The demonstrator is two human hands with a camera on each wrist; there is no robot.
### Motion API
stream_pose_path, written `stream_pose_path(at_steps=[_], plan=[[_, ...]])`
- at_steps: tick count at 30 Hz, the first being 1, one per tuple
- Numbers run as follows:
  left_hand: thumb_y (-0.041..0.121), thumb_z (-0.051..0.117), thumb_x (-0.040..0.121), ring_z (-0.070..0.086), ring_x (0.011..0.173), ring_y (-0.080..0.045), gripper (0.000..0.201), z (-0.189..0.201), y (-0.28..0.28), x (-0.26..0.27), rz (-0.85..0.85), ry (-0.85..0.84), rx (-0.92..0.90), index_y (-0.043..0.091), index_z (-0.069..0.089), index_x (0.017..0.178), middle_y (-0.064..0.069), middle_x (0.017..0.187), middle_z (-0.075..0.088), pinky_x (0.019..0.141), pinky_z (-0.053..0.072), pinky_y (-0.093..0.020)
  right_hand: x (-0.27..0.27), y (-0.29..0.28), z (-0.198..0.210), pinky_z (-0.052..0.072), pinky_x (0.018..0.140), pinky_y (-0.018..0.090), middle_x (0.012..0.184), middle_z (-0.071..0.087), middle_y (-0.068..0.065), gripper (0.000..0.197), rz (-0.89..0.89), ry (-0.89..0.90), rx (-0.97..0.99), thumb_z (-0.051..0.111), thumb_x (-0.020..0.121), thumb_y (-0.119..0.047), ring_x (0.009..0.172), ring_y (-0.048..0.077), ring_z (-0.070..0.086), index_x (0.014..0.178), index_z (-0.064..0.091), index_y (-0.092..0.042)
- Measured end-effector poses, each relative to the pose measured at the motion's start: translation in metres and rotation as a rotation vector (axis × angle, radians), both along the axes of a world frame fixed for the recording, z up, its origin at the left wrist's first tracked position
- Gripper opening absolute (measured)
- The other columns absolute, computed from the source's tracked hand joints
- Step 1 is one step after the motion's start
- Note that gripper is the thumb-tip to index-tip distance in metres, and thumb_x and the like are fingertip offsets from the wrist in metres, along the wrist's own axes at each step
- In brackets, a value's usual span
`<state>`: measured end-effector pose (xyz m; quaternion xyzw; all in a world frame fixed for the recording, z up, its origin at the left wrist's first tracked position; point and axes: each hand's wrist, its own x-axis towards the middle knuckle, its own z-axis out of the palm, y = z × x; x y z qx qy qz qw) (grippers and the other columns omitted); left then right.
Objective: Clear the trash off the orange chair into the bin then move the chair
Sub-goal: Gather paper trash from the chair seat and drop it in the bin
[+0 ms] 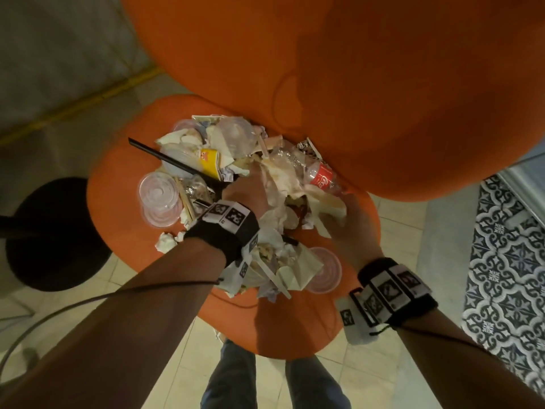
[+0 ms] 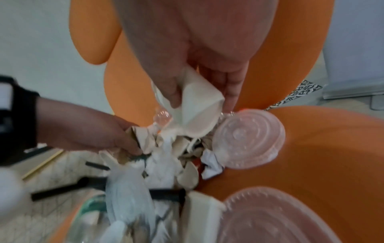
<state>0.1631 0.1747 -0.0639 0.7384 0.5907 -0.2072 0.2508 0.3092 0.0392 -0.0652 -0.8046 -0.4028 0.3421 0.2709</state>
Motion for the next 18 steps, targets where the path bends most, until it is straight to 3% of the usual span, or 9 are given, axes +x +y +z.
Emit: stream_pose_path(at_steps=[1, 2, 4, 5, 7, 10, 12, 14, 18], plan=[[0.008, 0.039, 0.093, 0.053, 0.119, -0.039, 0.062, 0.003, 0.002, -0.001, -0.003, -0.028, 0.021, 0.008, 0.011, 0.148, -0.023, 0.132, 0.053, 0.092, 0.044, -0.046, 0.0, -0.003, 0.006, 0.049, 0.069, 0.012, 0.108, 0.055, -0.004, 0.042, -0.039, 0.083, 0.037, 0.062, 0.089, -0.018, 0.086, 0.006, 0.057, 0.128, 0.045, -0.013], [0.007, 0.037, 0.093, 0.054, 0.117, -0.039, 0.054, 0.008, 0.003, -0.002, 0.011, -0.065, 0.048, 0.006, 0.021, 0.145, -0.023, 0.129, 0.054, 0.091, 0.045, -0.046, 0.0, -0.007, 0.012, 0.055, 0.075, 0.022, 0.113, 0.058, 0.001, 0.047, -0.063, 0.167, 0.052, 0.061, 0.089, -0.019, 0.092, 0.013, 0.061, 0.132, 0.041, -0.012], [0.007, 0.038, 0.093, 0.055, 0.113, -0.041, 0.04, 0.021, 0.005, -0.006, 0.065, -0.154, 0.124, 0.002, 0.039, 0.132, -0.024, 0.123, 0.057, 0.086, 0.046, -0.044, -0.004, -0.016, 0.015, 0.058, 0.079, 0.037, 0.118, 0.062, 0.008, 0.048, -0.059, 0.231, -0.006, 0.059, 0.09, -0.026, 0.097, 0.022, 0.064, 0.132, 0.042, -0.011], [0.007, 0.039, 0.092, 0.056, 0.11, -0.041, 0.034, 0.027, 0.006, -0.01, 0.099, -0.201, 0.178, 0.001, 0.045, 0.125, -0.024, 0.119, 0.059, 0.081, 0.045, -0.042, -0.007, -0.022, 0.014, 0.059, 0.077, 0.036, 0.114, 0.064, 0.008, 0.046, -0.042, 0.217, -0.062, 0.058, 0.09, -0.031, 0.094, 0.021, 0.065, 0.13, 0.045, -0.01], [0.005, 0.041, 0.091, 0.057, 0.105, -0.042, 0.027, 0.042, 0.005, -0.019, 0.177, -0.316, 0.3, -0.002, 0.052, 0.114, -0.026, 0.112, 0.062, 0.075, 0.042, -0.039, -0.017, -0.036, 0.009, 0.056, 0.066, 0.023, 0.104, 0.068, 0.002, 0.04, 0.035, 0.162, -0.178, 0.059, 0.089, -0.036, 0.081, 0.013, 0.065, 0.12, 0.055, -0.011], [0.003, 0.044, 0.088, 0.06, 0.1, -0.039, 0.026, 0.059, 0.0, -0.04, 0.312, -0.483, 0.435, -0.001, 0.057, 0.11, -0.024, 0.107, 0.065, 0.07, 0.039, -0.032, -0.033, -0.052, -0.001, 0.045, 0.056, 0.012, 0.103, 0.067, 0.001, 0.037, 0.088, 0.155, -0.264, 0.067, 0.084, -0.032, 0.073, 0.003, 0.059, 0.114, 0.06, -0.011], [0.003, 0.045, 0.089, 0.061, 0.098, -0.034, 0.031, 0.065, -0.008, -0.056, 0.382, -0.546, 0.457, 0.004, 0.057, 0.118, -0.017, 0.107, 0.067, 0.068, 0.038, -0.026, -0.039, -0.055, -0.008, 0.05, 0.061, 0.019, 0.107, 0.061, -0.001, 0.042, 0.088, 0.136, -0.315, 0.068, 0.082, -0.033, 0.079, 0.008, 0.059, 0.118, 0.057, -0.014], [0.004, 0.048, 0.09, 0.062, 0.094, -0.025, 0.035, 0.065, -0.02, -0.071, 0.421, -0.613, 0.443, 0.007, 0.056, 0.124, -0.007, 0.103, 0.067, 0.067, 0.039, -0.024, -0.042, -0.055, -0.019, 0.056, 0.074, 0.031, 0.114, 0.059, 0.002, 0.05, 0.093, 0.155, -0.343, 0.068, 0.079, -0.033, 0.092, 0.017, 0.061, 0.124, 0.053, -0.016], [0.012, 0.051, 0.093, 0.054, 0.075, -0.015, 0.026, 0.057, -0.059, -0.096, 0.414, -0.641, 0.313, 0.01, 0.056, 0.118, 0.0, 0.089, 0.06, 0.05, 0.032, -0.017, -0.045, -0.048, -0.024, 0.055, 0.086, 0.041, 0.116, 0.059, 0.003, 0.045, 0.121, 0.263, -0.357, 0.069, 0.079, -0.03, 0.1, 0.018, 0.059, 0.119, 0.054, -0.015]])
